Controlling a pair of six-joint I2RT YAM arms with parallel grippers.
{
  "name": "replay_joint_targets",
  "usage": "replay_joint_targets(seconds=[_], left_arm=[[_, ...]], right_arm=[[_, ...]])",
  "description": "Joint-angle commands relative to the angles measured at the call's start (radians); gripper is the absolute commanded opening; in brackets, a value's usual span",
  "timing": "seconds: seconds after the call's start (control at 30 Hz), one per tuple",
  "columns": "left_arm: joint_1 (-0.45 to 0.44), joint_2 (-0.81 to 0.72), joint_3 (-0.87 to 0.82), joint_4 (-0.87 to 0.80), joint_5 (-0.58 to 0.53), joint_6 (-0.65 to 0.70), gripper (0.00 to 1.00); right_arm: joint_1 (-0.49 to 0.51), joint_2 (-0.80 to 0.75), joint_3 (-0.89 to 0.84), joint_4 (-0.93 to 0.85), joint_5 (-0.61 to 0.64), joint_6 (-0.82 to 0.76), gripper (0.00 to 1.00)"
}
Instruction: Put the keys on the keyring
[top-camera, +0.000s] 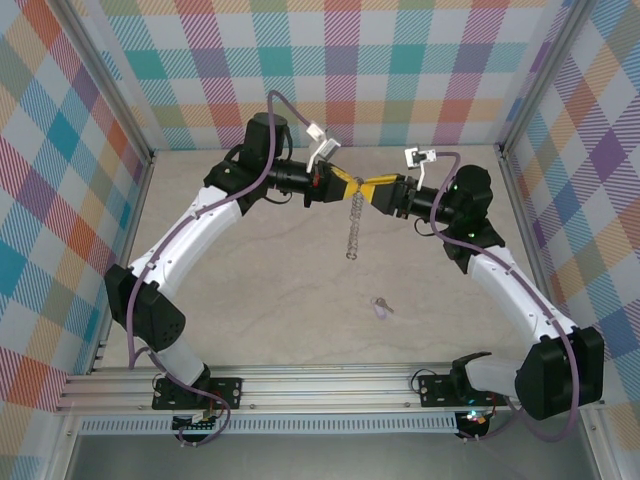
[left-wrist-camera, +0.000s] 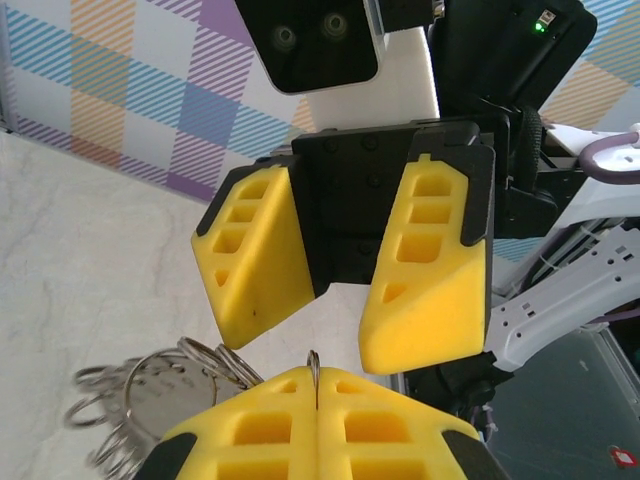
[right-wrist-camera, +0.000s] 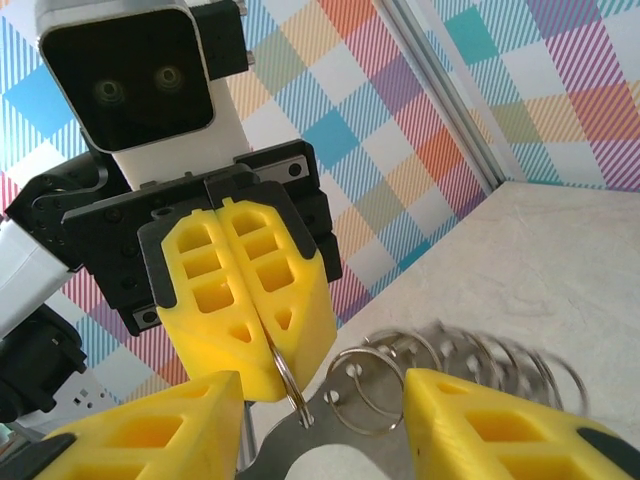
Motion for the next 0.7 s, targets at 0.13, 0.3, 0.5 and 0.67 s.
replay_joint_targets(seconds=[0.13,0.3,0.5,0.67], left_arm=[[0.010,0.013,0.050,-0.006,0.066,0.015,0.00],[0.009,0.016,0.050,0.004,0.070,0.005,0.00],[0.008,0.019,0.050,0.012,0.072,-0.001,0.00],[0.008,0.023,0.051,0.012,0.070,-0.004,0.00]], right_arm=[[-0.002,0.018,-0.013,0.097,-0.039,0.020,0.39],[-0.002,0.032,-0.011,0.130,-0.076,0.040,0.33],[-0.001,0.029,-0.015,0.134,-0.076,0.041,0.28],[-0.001,0.032,-0.013,0.139,-0.085,0.048,0.21]])
